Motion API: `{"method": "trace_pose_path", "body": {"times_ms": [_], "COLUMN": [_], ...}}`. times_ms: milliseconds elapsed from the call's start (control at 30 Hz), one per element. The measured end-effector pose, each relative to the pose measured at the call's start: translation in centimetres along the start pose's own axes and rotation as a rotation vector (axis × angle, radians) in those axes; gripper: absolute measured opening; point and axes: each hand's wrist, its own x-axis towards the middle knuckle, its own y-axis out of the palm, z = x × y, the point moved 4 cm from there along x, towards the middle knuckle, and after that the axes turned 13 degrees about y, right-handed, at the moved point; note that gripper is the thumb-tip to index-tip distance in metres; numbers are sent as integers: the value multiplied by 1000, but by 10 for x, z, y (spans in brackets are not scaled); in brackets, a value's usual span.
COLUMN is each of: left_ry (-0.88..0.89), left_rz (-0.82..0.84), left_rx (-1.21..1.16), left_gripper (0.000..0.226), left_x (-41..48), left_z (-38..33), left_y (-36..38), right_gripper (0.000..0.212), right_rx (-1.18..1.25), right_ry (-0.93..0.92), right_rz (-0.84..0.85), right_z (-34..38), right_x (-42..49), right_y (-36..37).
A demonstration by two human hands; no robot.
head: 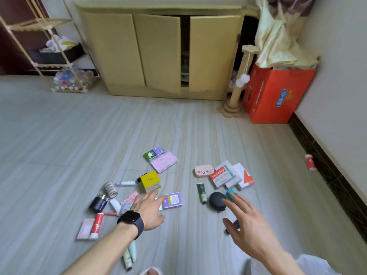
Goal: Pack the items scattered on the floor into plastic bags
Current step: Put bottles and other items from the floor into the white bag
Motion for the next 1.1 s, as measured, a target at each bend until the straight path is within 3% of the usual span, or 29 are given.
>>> {"method": "trace_pose_path", "body": {"times_ms": [67,200,333,600,800,933,1100], "left_ry": [-17,-24,-32,-165,-26,20,84], "left_rz": [45,132,169,91,-80,-73,-109], "left_rx": [-24,-68,-42,-53,-119,-226,-316], "left_gripper": [71,73,83,105,59,58,58], "left_x": [13,50,96,159,159,143,109], "left_z": [12,25,36,66,74,54,14], "left_y": [25,70,108,148,153,140,97], "right_gripper": [57,62,66,86,70,64,65], "right_rx": [-68,-289,-418,-459,-461,-283,302], "right_ry": [30,76,125,172,305,326,496], "right_rz": [78,392,559,587,492,517,410], "right_z": [0,-15,-34,-54,-51,-30,8], "right_x": [21,60,96,169,154,120,50], "right_y": [26,85,132,192,216,199,115]}}
